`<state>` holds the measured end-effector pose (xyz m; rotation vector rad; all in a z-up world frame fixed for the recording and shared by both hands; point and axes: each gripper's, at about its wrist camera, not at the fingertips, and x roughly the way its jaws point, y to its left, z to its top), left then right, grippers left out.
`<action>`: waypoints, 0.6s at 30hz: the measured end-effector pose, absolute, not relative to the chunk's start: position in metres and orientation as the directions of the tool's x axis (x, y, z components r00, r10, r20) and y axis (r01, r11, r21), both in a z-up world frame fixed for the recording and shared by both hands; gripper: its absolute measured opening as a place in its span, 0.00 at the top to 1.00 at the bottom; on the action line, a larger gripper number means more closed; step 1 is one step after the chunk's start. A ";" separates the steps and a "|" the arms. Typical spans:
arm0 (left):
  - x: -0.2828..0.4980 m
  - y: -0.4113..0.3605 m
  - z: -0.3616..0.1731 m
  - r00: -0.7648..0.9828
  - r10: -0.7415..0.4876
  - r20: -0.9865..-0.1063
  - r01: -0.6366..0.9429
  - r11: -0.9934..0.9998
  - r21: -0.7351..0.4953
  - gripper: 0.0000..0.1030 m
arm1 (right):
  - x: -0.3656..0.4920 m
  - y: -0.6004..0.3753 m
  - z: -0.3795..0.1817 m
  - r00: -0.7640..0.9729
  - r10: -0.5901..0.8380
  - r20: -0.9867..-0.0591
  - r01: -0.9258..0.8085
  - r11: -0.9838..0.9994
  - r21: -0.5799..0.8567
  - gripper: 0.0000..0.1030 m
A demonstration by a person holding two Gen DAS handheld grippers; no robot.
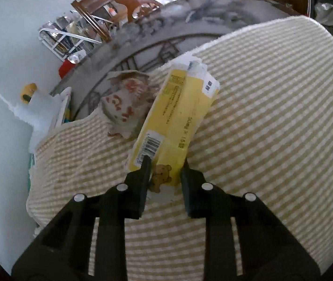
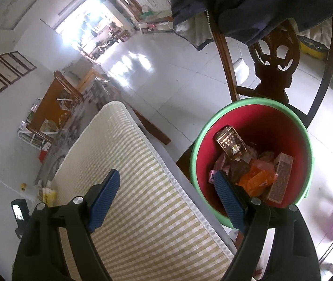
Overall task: Collect trash
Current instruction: 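Grasp the yellow box with the left tool while the right tool grasps crumpled paper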
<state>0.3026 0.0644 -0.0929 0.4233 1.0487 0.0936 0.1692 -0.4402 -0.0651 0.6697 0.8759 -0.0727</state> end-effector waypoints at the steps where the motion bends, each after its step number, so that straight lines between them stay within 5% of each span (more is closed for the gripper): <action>1: 0.300 0.066 -0.092 0.501 0.255 -0.827 0.123 0.925 0.360 0.78 | 0.170 -0.440 -0.066 0.650 0.209 -0.731 0.322 0.795 0.514 0.22; 7: 0.237 0.094 -0.063 0.522 0.030 -0.852 -0.041 0.999 0.010 0.81 | 0.170 -0.434 -0.066 0.642 0.229 -0.732 0.304 0.800 0.517 0.22; 18: 0.099 0.097 -0.070 0.580 -0.019 -0.814 -0.236 0.953 -0.191 0.81 | 0.174 -0.371 -0.057 0.626 0.321 -0.711 0.099 0.872 0.480 0.22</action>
